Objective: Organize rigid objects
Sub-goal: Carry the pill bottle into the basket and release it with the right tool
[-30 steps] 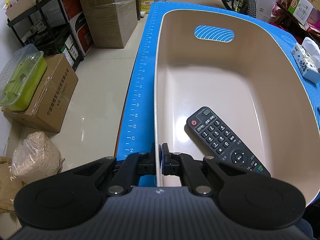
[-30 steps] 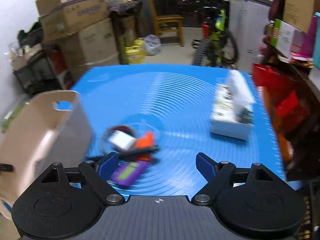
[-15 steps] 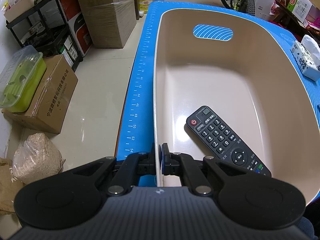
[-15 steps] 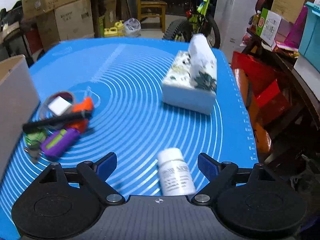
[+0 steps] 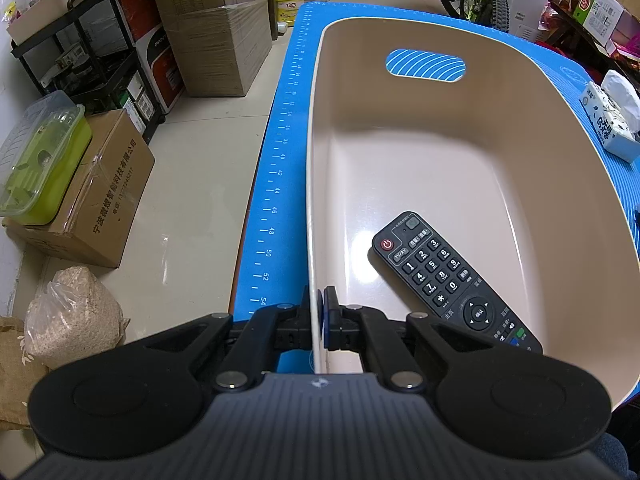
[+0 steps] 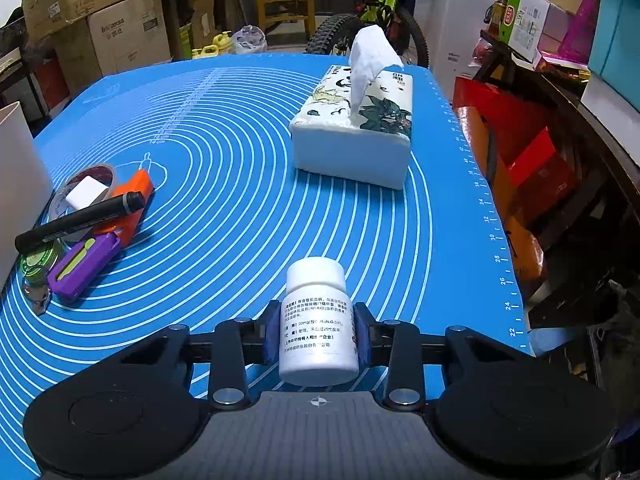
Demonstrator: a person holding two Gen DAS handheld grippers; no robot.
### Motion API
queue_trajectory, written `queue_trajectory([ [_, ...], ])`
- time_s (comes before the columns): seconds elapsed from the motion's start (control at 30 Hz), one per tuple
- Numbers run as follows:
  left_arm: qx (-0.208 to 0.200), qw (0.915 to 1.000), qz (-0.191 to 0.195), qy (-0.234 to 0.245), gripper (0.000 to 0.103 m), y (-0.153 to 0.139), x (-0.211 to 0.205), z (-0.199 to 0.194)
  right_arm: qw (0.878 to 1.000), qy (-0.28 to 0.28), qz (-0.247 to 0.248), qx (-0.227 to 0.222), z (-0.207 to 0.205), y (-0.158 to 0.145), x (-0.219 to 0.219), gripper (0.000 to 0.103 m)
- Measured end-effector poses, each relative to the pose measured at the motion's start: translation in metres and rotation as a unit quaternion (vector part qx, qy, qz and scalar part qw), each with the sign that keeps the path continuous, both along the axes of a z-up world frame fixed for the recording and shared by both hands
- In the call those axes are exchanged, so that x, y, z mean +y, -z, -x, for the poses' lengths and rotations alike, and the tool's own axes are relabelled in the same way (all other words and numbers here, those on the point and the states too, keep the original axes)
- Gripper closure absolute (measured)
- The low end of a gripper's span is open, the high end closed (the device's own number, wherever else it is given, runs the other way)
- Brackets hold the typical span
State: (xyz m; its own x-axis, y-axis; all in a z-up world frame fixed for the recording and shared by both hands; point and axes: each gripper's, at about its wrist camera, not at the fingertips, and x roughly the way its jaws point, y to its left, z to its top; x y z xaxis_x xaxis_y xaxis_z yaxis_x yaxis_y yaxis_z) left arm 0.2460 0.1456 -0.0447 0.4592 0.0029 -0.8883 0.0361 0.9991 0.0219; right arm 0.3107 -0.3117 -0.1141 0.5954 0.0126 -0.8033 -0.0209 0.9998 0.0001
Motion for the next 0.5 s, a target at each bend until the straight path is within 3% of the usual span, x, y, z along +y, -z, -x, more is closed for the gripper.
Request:
queue_trajectory([
  [0.27, 0.001, 1.0, 0.0, 0.001, 0.098, 0.001, -0.001, -0.001, 0.999, -0.008, 0.006, -0.041, 0.008, -0.027, 0.015, 0.058],
  [0.5, 0.001, 1.0, 0.0, 0.001, 0.098, 0.001, -0.001, -0.001, 0.995, -0.035, -0.006, -0.096, 0.007, -0.076, 0.05, 0.058],
])
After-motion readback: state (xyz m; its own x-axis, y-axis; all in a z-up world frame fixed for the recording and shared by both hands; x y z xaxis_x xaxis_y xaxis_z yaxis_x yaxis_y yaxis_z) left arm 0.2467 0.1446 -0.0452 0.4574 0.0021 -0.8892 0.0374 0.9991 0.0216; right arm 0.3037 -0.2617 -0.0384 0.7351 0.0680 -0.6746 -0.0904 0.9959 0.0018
